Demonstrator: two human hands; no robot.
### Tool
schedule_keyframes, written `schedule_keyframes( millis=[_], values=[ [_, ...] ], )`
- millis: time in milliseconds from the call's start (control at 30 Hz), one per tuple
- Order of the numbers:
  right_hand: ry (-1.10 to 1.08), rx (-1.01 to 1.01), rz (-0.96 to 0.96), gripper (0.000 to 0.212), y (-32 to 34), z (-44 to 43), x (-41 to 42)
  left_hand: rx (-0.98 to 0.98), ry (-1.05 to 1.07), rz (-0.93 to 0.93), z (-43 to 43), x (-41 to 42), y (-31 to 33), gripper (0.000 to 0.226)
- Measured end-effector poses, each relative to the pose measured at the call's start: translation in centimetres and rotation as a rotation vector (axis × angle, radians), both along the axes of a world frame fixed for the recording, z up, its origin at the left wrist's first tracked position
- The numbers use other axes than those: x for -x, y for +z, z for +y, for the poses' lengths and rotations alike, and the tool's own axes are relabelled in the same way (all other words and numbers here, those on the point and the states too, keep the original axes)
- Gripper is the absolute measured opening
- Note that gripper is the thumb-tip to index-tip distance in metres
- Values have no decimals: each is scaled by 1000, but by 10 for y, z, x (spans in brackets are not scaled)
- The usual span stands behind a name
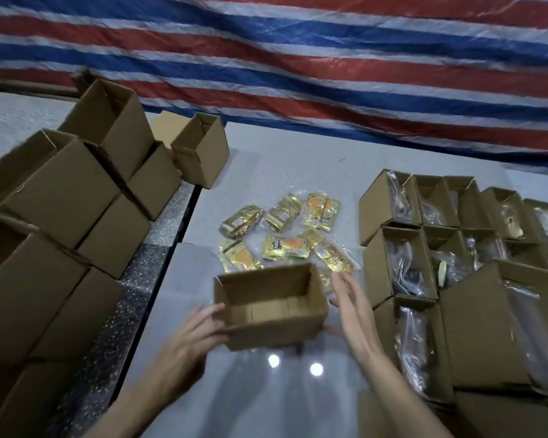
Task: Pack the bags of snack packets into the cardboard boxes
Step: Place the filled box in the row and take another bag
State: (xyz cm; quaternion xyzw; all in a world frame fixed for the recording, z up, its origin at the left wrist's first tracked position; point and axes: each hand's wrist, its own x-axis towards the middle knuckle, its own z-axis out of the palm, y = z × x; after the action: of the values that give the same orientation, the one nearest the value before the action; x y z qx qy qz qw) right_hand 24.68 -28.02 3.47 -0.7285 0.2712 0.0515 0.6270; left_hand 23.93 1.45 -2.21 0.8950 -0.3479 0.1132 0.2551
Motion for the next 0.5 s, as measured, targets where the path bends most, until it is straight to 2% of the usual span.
schedule_keyframes(
  millis=[33,100,200,267,400,500],
  values=[
    [-16,-18,8,76,-4,-1,14,1,-48,15,-1,10,-8,46],
    [-25,-21,73,65,-18,-3,39,-10,-144,26,-5,27,-19,44],
    [26,56,278,33,-53,-4,76,-84,-266,-49,-17,52,-30,66],
    [27,144,413,23,-71,-4,101,-111,-332,-79,-22,66,-34,75],
    [-79,152,549,20,-79,-6,136,-173,-343,-55,-20,83,-35,72],
    [-78,127,575,38,-83,-1,148,-13,-253,130,-21,96,-37,44]
  ],
)
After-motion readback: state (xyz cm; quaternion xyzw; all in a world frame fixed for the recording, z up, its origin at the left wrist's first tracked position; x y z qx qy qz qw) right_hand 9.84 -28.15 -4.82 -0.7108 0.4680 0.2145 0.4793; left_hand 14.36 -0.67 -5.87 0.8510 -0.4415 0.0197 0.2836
